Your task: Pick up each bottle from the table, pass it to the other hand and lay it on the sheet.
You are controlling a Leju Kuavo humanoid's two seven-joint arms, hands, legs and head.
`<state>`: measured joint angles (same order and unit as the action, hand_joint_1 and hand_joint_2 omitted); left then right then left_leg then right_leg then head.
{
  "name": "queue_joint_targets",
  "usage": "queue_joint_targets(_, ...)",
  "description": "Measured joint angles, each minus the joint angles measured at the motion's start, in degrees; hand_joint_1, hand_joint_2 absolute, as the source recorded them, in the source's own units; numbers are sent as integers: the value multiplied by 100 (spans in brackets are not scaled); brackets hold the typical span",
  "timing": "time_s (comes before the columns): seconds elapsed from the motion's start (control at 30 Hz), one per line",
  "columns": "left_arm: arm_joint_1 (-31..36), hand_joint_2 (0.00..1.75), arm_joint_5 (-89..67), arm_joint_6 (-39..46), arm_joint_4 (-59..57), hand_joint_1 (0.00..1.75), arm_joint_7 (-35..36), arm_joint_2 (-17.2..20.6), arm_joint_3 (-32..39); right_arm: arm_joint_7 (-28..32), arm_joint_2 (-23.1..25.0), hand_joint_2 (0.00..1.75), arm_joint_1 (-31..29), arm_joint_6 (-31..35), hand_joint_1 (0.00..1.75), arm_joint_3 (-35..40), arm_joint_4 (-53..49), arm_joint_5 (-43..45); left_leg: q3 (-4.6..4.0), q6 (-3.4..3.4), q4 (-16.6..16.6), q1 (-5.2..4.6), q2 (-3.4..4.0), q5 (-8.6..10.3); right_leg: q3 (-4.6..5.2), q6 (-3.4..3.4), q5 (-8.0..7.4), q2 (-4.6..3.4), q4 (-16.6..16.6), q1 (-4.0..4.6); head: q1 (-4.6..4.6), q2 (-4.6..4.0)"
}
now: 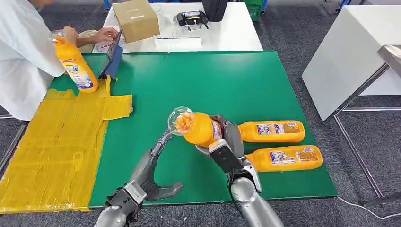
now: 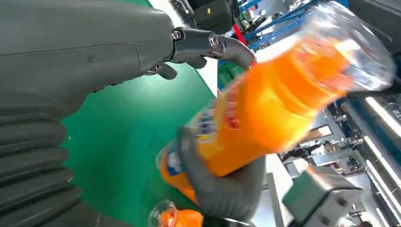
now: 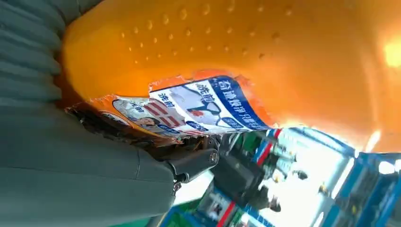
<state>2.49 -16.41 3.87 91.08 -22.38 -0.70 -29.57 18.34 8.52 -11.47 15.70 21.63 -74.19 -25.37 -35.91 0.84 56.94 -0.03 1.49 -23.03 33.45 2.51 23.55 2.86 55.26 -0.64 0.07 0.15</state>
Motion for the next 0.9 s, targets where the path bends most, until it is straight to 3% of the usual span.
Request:
queue_joint_targets(0.37,-6,175,-639,1212,13,0,74,13,254,-83,61,175,-141,-390,175,1555,440,-1133,-3,-2,0,5,12,0,14,-6,1,-3,1,1,-2,0)
queue_joint_targets(0.5,12,175,-1120,1913,-20,0,65,-120,315,-140,-4,175,-216,-394,175,2092,451,-1093,-9,0,1,-1,-4,1,13,-5,3,8,1,-3,6,0)
queue_joint_targets(0.73,16,175,-1130,2177,-205,3,37,-256,396,-225,-94,175,-430,-355,175,2372,486,-995,-9,0,1,-3,-2,1,14,-4,2,6,1,-2,2,0)
queue_joint_targets(0.77,17,175,-1128,2184,-212,155,30,-265,404,-225,-96,175,-450,-348,175,2381,492,-993,-8,0,1,-3,-2,1,14,-4,2,6,1,-2,2,0)
queue_joint_targets(0.8,17,175,-1130,2204,-225,175,9,-275,409,-225,-98,175,-463,-331,175,2405,505,-991,-8,0,1,-2,-2,1,14,-4,2,6,1,-2,2,0)
queue_joint_targets(0.9,23,175,-1253,2289,-264,175,-2,-293,409,-225,-103,175,-489,-285,175,2427,518,-986,-9,-1,1,-2,-1,1,16,-4,2,7,1,-2,0,0)
